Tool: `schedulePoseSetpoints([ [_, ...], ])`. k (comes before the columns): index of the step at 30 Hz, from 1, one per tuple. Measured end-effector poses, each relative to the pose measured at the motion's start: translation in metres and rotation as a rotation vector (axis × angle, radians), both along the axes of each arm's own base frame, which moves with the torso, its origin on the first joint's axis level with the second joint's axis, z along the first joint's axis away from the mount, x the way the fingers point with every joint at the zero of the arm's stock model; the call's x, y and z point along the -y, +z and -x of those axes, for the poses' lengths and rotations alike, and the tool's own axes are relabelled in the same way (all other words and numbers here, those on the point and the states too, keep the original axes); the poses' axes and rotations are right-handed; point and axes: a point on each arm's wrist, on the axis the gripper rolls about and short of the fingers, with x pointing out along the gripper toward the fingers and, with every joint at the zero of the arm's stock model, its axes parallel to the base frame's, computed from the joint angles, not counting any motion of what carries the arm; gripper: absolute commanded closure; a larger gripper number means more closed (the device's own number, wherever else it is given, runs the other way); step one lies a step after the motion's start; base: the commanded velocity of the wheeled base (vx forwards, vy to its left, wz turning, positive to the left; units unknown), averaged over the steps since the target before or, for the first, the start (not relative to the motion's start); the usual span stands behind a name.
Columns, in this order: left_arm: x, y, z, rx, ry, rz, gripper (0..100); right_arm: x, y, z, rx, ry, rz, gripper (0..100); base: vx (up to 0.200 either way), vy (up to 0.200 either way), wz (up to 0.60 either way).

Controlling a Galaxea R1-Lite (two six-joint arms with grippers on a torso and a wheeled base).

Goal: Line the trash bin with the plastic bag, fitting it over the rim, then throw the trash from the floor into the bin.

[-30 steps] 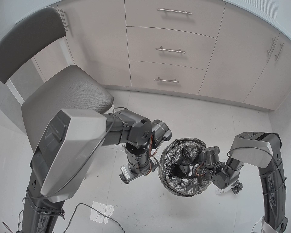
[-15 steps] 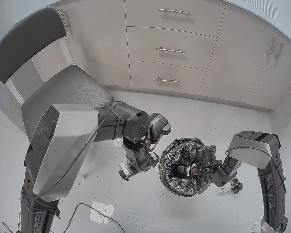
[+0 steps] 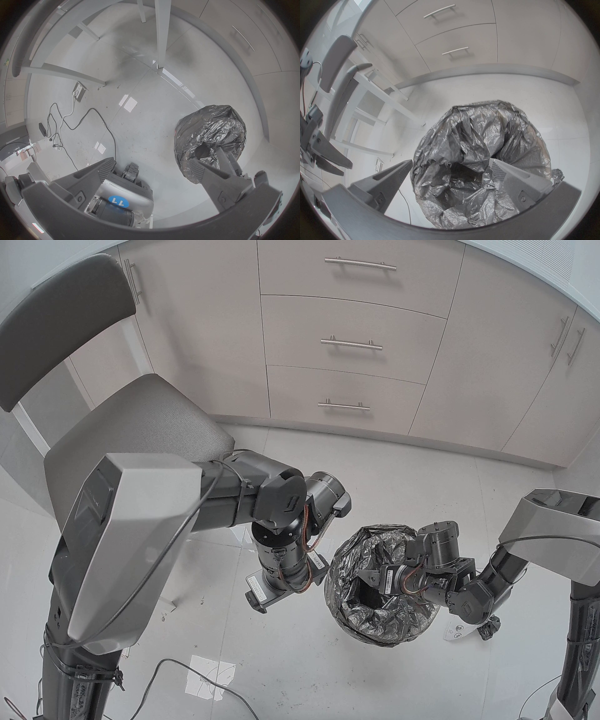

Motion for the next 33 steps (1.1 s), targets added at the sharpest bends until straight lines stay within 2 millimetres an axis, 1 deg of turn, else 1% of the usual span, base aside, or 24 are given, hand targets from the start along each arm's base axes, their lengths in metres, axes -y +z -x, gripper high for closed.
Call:
schedulePoseSetpoints([
  [3,-0.001,0.0,-0.001,-0.001,0.002,0.0,0,-0.002,0.005,-0.004,0.022,-0.001,-0.01,0,0.0,0.0,0.0],
  [5,-0.001,0.0,-0.001,-0.001,0.002,0.0,0,-0.001,0.005,-0.009,0.027,-0.011,-0.011,0,0.0,0.0,0.0],
  [12,0.0,-0.001,-0.001,-0.002,0.002,0.001,0,0.014,-0.007,-0.034,0.038,-0.072,-0.013,0,0.0,0.0,0.0],
  [18,0.0,-0.003,-0.001,-0.005,0.003,-0.002,0,0.021,-0.023,-0.053,0.037,-0.104,-0.01,0,0.0,0.0,0.0],
  [26,0.001,-0.007,-0.002,-0.012,0.001,-0.008,0,0.02,-0.046,-0.065,-0.029,-0.11,0.017,0,0.0,0.0,0.0],
  [33,0.002,-0.013,-0.002,-0.022,0.0,-0.016,0,0.015,-0.05,-0.08,-0.081,-0.11,0.035,0,0.0,0.0,0.0],
])
